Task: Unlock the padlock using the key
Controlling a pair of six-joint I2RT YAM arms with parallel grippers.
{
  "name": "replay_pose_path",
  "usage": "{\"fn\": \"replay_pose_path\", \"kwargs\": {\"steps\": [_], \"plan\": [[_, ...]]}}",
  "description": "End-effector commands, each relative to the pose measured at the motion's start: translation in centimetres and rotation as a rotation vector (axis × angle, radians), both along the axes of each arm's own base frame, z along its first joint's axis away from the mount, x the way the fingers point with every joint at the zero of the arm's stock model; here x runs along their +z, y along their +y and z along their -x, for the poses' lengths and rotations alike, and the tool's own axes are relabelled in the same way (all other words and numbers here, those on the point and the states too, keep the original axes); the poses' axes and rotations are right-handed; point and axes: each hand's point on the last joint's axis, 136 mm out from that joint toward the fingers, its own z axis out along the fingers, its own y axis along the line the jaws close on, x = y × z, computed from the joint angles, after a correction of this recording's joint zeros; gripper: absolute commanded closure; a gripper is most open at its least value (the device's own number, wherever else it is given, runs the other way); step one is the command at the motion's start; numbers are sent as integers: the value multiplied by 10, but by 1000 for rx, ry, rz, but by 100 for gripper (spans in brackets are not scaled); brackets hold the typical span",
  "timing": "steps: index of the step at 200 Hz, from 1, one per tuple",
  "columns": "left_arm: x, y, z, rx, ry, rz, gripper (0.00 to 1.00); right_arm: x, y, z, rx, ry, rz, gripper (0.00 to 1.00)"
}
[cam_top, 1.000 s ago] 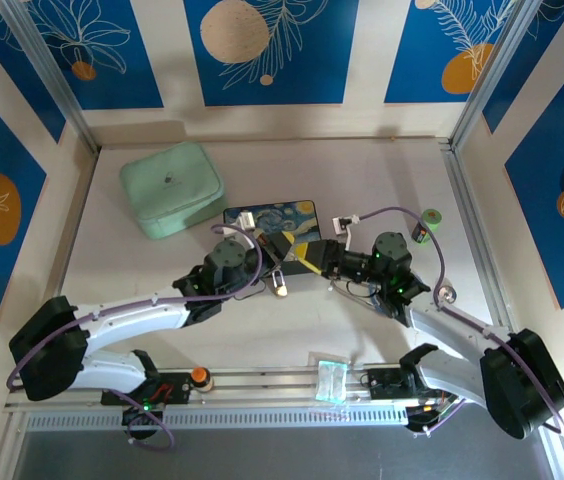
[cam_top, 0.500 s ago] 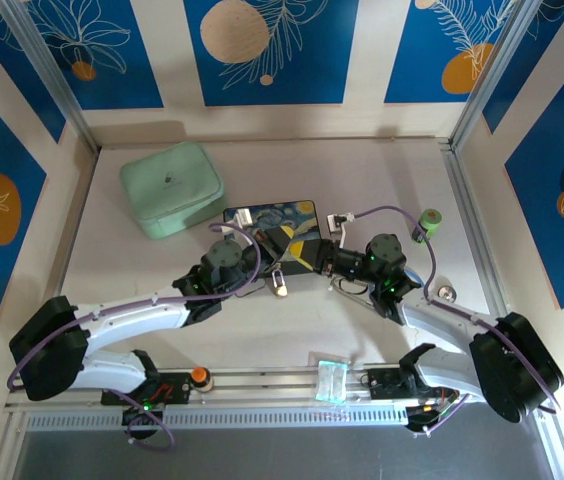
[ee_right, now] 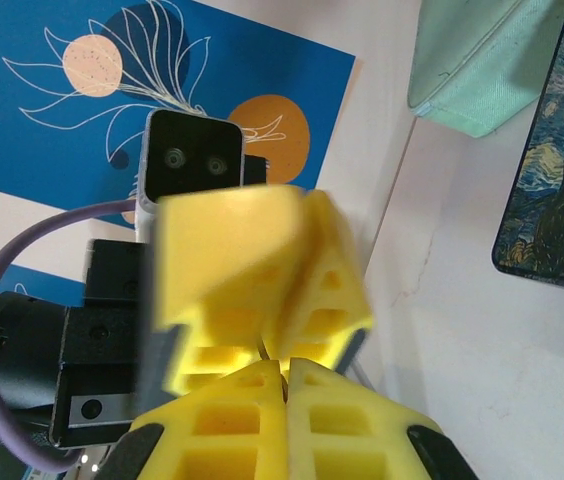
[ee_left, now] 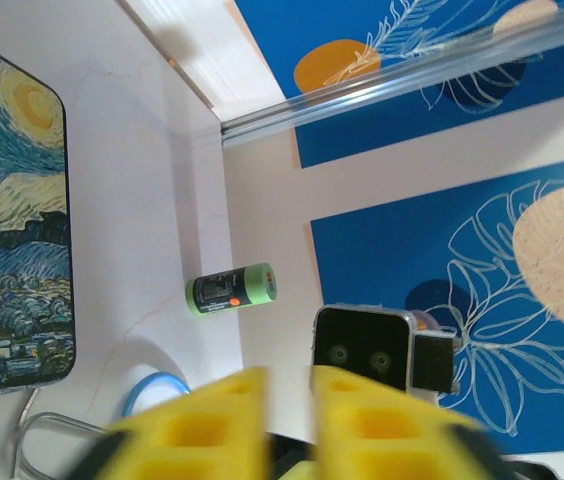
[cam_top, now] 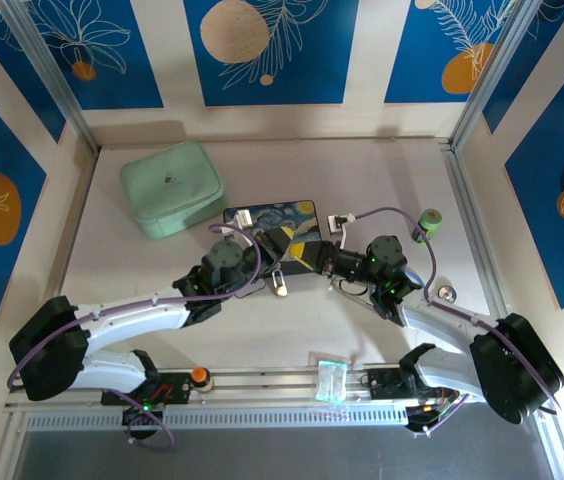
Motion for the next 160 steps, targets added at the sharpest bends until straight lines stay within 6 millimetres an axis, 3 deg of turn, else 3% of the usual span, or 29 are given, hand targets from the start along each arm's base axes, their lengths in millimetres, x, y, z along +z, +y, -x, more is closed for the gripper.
{"fn": "replay_pose_path", "kwargs": {"steps": [1, 18, 22, 57, 93, 116, 141, 160], "plan": [[9, 5, -3, 20, -68, -32, 34, -9, -6, 1, -17, 28, 25, 100], [6, 10, -4, 34, -72, -113, 3, -9, -8, 3, -14, 29, 44, 100], [6, 11, -4, 36, -76, -127, 1, -10, -9, 3, -15, 31, 47, 100], [17, 20, -3, 56, -147, -131, 1, -14, -24, 5, -63, 39, 52, 100], [42, 28, 7, 35, -270, -112, 1, -6, -28, 15, -20, 1, 42, 100], [43, 34, 9, 12, -256, -65, 1, 7, -24, 22, 30, -52, 20, 100], [24, 47, 8, 41, -182, -188, 1, 18, -21, 25, 67, -72, -7, 100], [21, 51, 10, 41, -179, -224, 1, 20, -18, 28, 96, -64, -9, 100]]}}
